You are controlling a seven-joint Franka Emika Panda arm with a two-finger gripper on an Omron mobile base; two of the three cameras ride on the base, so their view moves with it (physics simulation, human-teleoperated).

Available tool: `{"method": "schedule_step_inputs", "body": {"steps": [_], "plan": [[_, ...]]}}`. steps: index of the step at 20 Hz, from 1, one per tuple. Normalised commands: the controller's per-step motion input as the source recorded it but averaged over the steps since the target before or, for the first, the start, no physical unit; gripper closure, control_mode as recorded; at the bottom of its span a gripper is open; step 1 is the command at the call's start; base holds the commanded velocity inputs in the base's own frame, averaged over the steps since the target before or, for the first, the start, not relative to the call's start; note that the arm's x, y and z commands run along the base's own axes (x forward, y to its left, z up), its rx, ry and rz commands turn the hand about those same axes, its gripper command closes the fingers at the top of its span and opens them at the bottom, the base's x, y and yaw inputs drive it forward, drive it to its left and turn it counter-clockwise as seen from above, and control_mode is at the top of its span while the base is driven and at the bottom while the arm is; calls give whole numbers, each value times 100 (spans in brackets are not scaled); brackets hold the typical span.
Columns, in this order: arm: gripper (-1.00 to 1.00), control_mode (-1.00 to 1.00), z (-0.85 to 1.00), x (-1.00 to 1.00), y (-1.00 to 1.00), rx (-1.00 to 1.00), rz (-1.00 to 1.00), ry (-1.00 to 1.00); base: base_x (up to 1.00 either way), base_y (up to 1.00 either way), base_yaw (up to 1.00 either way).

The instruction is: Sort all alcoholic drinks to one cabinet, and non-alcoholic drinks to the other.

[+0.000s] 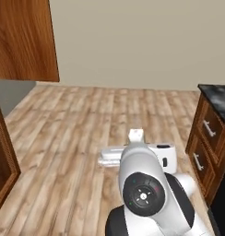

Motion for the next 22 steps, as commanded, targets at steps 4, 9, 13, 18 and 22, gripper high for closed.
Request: {"method": "schedule_step_inputs", "body": {"steps": [4,9,13,18,22], "plan": [[100,100,0,0,0,0,0,0,59,0,32],[100,100,0,0,0,0,0,0,59,0,38],[100,100,0,0,0,0,0,0,64,0,42],[100,100,0,0,0,0,0,0,69,0,45],[100,100,0,0,0,0,0,0,70,0,46]]}}
